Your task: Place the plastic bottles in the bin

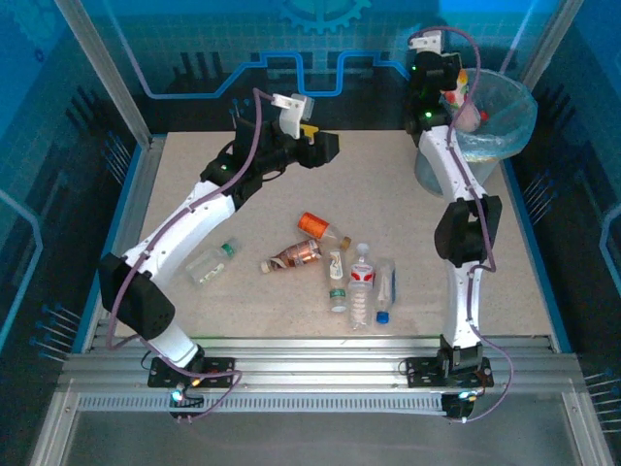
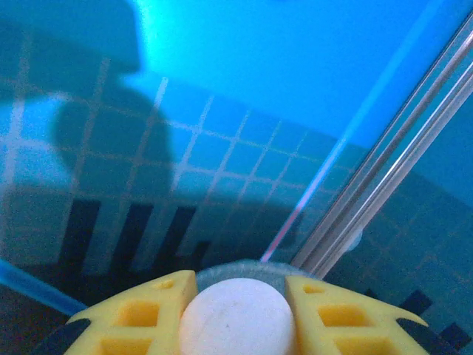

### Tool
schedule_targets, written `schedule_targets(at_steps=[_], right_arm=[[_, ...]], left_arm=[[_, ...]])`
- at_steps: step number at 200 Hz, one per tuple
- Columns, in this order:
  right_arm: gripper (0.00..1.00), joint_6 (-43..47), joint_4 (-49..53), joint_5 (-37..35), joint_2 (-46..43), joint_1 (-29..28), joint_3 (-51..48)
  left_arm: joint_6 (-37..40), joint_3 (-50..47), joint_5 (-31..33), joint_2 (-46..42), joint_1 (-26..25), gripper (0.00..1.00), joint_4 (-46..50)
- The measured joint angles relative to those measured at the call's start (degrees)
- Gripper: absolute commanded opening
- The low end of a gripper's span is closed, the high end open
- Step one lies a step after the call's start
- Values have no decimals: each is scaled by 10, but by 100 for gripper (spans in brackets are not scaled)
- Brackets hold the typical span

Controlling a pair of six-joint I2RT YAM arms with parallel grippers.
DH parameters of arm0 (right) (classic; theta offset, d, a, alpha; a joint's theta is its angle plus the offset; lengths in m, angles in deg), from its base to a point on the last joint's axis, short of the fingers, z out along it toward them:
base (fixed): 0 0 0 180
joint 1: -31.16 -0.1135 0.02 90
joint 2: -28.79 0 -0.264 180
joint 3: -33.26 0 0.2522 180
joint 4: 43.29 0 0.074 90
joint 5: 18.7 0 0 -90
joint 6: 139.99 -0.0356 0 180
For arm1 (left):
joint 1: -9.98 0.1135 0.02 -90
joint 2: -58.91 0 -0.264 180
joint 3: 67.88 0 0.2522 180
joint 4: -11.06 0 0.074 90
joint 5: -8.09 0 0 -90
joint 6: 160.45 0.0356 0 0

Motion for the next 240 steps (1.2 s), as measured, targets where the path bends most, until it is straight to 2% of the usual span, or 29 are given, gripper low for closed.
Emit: schedule_targets(at_steps=[47,85,124,180,185,186,188,191,198,215,233,240], right_arm=[[0,8,-53,-20,-17,11,-86],[0,-84,-3,6,-61,46,-146],[0,-168,62,45,-88,71,-155],[1,-238,118,90,-93,82,-153],[5,-245,123,95,-94,85,-150],[9,-246,124,96,-94,86,-150],[22,-250,127,97,-94,87,-148],[33,-254,129,101,-94,89,-147],[48,-261,132,107,-94,94,-144],[51,-276,153,118,-94,102,-140],[65,-293,179,128,-94,107,-137],[67,-299,188,132,-94,107,-137]], left_arm=[[-16,-17,0,0,0,71,-19],[-31,-45,2,12,0,71,-38],[-42,-51,2,37,0,72,-41],[-47,-77,1,37,4,72,-46],[-48,-81,2,37,5,72,-46],[-48,-81,2,37,5,72,-46],[-49,-83,2,37,6,72,-46],[-50,-84,2,37,7,72,-46],[-53,-87,2,37,8,72,-46],[-61,-90,1,37,12,72,-46],[-61,-90,1,37,16,72,-47],[-63,-90,1,37,17,72,-47]])
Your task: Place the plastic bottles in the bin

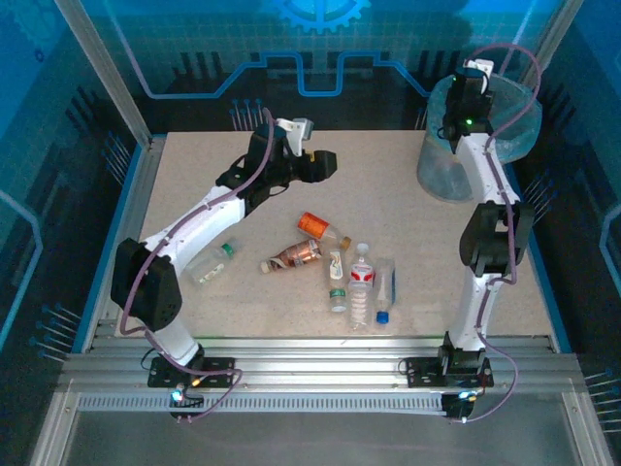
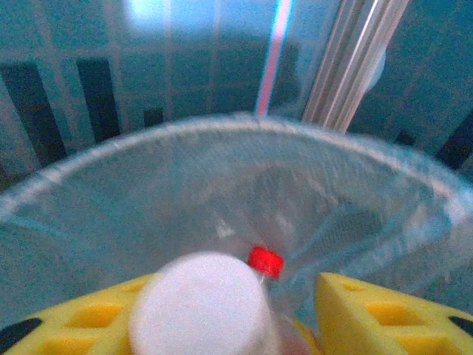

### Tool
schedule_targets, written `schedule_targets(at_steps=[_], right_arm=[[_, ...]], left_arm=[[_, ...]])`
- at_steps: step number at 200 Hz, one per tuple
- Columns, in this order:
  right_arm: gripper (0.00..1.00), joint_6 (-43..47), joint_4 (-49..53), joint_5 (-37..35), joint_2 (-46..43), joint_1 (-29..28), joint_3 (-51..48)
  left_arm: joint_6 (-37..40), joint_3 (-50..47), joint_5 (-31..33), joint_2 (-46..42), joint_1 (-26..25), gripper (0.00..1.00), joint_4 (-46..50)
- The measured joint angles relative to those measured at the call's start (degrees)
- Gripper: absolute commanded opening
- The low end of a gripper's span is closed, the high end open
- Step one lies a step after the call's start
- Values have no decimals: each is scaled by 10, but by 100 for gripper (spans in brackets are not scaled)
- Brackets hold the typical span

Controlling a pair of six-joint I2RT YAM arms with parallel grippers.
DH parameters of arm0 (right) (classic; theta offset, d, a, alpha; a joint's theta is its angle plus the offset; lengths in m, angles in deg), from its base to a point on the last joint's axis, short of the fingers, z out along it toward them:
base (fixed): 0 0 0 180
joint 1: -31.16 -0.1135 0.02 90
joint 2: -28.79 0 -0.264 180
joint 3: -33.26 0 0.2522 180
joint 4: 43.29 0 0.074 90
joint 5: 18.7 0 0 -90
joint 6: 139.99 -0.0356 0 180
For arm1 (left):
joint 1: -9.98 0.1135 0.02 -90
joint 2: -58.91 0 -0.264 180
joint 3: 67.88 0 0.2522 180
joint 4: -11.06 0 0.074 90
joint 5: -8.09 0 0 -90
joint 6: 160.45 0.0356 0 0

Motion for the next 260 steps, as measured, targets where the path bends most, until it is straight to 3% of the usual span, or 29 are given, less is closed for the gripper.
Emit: schedule_targets(at_steps=[16,67,107,139,178,260], right_arm=[[66,-6,22,5,0,-2,0],[45,-13,43,5,2,-1,12],[40,-14,38,6,7,-1,13],[36,-18,-38,21,-7,3,-43],[35,-26,-118,41,-47,4,-124],[33,-95,-172,85,-72,2,-175]], left_arm=[[-3,0,0,0,2,72,-2],[-10,0,0,0,3,72,-3],[-13,-3,0,0,6,72,-5],[-13,-3,0,0,12,72,-9],[-13,-3,0,0,17,72,-13],[-13,-12,0,0,20,72,-23]])
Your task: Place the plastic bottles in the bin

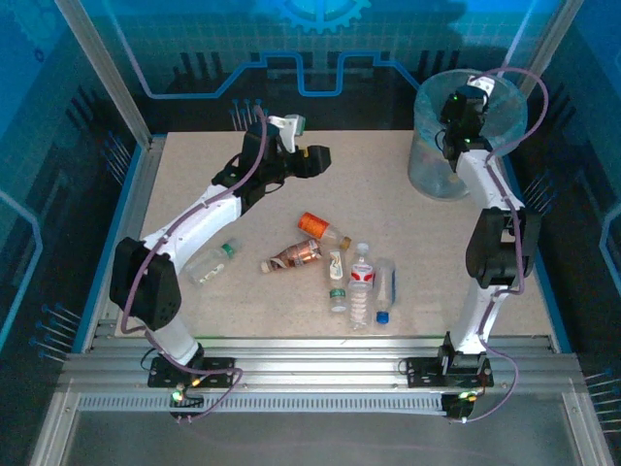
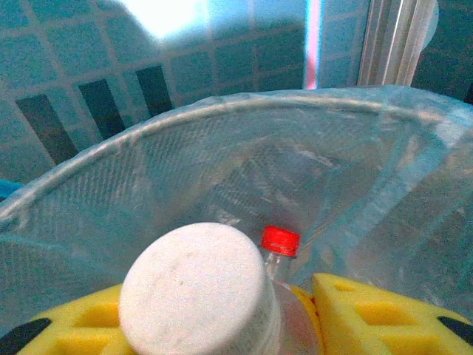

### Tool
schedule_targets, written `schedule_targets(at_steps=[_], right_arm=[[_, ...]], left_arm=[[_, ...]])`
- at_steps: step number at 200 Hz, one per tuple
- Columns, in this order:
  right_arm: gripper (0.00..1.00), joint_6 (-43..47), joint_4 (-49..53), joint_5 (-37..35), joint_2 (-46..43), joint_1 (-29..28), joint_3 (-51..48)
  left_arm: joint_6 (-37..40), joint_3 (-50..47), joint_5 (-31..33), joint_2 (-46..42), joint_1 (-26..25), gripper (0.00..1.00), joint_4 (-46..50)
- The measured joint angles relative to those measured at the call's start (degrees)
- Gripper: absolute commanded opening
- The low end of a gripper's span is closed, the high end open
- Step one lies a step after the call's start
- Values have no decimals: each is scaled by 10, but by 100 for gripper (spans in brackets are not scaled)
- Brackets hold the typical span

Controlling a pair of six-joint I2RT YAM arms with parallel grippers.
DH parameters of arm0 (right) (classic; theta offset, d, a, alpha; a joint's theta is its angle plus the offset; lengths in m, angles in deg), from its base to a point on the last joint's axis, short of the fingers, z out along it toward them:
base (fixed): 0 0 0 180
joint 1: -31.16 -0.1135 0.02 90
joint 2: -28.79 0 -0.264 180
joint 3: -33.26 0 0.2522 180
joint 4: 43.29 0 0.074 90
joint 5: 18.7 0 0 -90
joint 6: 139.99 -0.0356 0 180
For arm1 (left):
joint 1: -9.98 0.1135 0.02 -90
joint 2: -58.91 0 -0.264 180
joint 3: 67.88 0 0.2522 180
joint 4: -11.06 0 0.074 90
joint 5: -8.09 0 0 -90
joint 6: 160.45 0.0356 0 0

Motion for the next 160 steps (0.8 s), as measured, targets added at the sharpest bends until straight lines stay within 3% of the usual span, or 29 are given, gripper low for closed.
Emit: schedule_targets(at_steps=[49,111,160], right_arm=[[33,1,-36,3,-7,-2,-18],[33,88,-82,-32,-4,-40,-13],[37,148,-97,-111,66,-56,104]], left_arm=[[0,-9,0,0,8,72,0],[-10,-9,0,0,9,72,0],[-10,-2,0,3,9,72,5]])
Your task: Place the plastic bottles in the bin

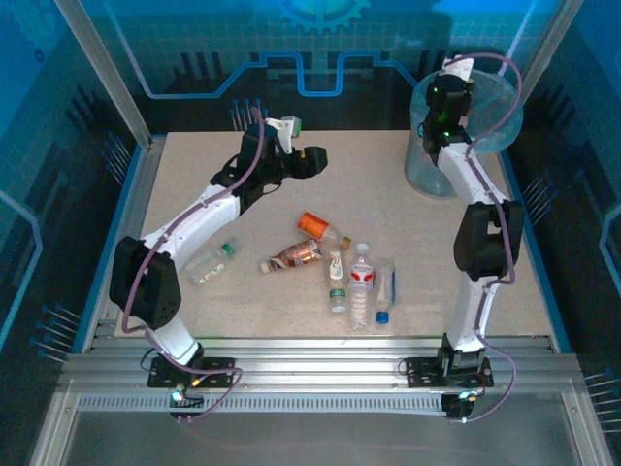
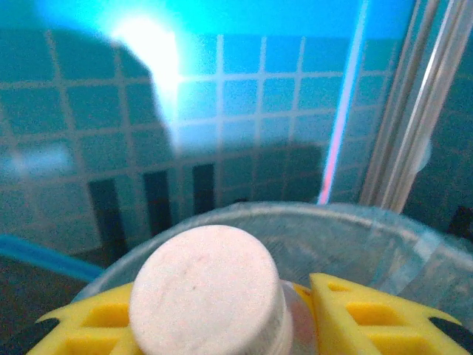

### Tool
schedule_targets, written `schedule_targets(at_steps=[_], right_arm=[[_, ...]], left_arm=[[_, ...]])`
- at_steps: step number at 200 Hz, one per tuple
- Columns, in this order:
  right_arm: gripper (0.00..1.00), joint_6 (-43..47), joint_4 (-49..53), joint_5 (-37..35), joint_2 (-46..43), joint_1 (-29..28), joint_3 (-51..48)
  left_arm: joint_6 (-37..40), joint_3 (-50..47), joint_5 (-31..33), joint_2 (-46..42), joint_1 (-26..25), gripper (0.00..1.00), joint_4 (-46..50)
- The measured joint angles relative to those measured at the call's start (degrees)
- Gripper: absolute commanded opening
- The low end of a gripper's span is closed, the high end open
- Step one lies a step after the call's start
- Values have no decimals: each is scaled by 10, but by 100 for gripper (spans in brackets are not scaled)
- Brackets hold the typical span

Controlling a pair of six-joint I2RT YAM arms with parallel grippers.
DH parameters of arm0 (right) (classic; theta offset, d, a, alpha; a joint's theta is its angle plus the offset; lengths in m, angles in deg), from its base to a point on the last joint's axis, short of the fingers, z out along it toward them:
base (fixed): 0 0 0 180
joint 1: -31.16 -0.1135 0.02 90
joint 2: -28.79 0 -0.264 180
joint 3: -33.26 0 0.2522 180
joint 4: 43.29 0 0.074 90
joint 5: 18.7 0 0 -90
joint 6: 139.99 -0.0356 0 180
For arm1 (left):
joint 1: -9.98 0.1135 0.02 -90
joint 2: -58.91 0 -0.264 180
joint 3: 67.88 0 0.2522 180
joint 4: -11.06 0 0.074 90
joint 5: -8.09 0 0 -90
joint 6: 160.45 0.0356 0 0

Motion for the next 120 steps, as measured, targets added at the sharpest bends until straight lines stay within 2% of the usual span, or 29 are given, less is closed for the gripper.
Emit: schedule_targets(at_steps=[20,45,56,120], right_arm=[[48,15,22,-29,32,0,62],[73,26,48,-63,51,0,104],[79,32,59,-75,52,0,111],[79,24,84,-90,52,-1,110]], left_arm=[[0,11,0,2,0,72,6],[0,22,0,2,0,72,13],[0,25,-1,2,1,72,13],[0,29,-2,2,8,73,16]])
